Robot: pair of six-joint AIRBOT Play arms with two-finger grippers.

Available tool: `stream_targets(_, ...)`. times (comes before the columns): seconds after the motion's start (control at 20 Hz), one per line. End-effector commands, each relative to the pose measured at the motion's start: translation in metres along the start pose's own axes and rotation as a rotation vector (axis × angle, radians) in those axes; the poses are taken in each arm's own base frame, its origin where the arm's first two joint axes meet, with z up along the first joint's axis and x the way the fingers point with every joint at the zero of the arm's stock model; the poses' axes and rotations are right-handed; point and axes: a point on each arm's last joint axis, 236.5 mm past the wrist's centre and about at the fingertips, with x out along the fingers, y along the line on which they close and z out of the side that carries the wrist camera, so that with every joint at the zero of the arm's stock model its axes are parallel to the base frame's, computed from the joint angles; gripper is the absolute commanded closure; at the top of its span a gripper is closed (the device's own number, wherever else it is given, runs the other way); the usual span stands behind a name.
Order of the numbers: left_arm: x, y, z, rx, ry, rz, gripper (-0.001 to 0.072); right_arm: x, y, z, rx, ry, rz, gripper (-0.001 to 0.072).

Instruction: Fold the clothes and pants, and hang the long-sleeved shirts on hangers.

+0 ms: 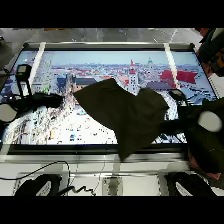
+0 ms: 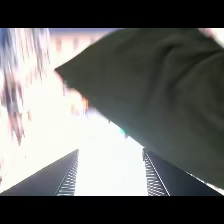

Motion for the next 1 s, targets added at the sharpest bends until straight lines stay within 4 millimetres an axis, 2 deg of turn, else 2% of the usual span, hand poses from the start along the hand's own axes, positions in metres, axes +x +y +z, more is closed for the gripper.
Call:
stream_targets(0.0, 0.029, 0.010, -0.048, -0.059, 0.211, -0.020, 0.0199, -0.023, -0.020, -0.036, 0.017, -0.066, -0.044, 0.0696)
stream_targets(0.05, 0.043, 0.014, -0.057, -0.074, 0.251, -0.020, 0.0047, -0.021, -0.022, -0.042, 0.024, -0.068, -0.045, 0.0696)
stream_targets(0.1, 0.060, 0.019, -0.067, -0.088, 0.287, -0.018, -0.0003, -0.018, -0.022, -0.047, 0.026, -0.062, -0.045, 0.0696)
stream_targets(0.2, 0.091, 0.024, -0.085, -0.136, 0.346, -0.027, 0.0009, -0.009, -0.024, -0.053, 0.030, -0.037, -0.046, 0.0696)
stream_targets(0.35, 0.134, 0.006, -0.109, -0.278, 0.416, -0.137, 0.0011, -0.001, -0.024, -0.045, 0.031, -0.070, -0.041, 0.0696)
stream_targets(0.45, 0.158, -0.010, -0.106, -0.326, 0.394, -0.232, 0.0010, -0.001, -0.023, -0.036, 0.030, -0.108, -0.038, 0.0696)
stream_targets(0.5, 0.171, -0.012, -0.101, -0.362, 0.370, -0.251, 0.0010, -0.002, -0.023, -0.033, 0.030, -0.120, -0.038, 0.0695)
stream_targets(0.65, 0.203, -0.004, -0.093, -0.442, 0.340, -0.248, 0.0010, -0.003, -0.022, -0.024, 0.033, -0.160, -0.034, 0.0695)
stream_targets(0.85, 0.237, 0.008, -0.080, -0.408, 0.305, -0.231, 0.0011, -0.005, -0.022, -0.015, 0.079, -0.200, -0.026, 0.0695)
stream_targets(0.9, 0.244, 0.013, -0.071, -0.403, 0.271, -0.207, 0.0035, -0.005, -0.021, -0.014, 0.089, -0.204, -0.024, 0.0695)
stream_targets(0.95, 0.249, 0.015, -0.064, -0.404, 0.245, -0.196, 0.0141, -0.005, -0.021, -0.014, 0.099, -0.204, -0.023, 0.0695)
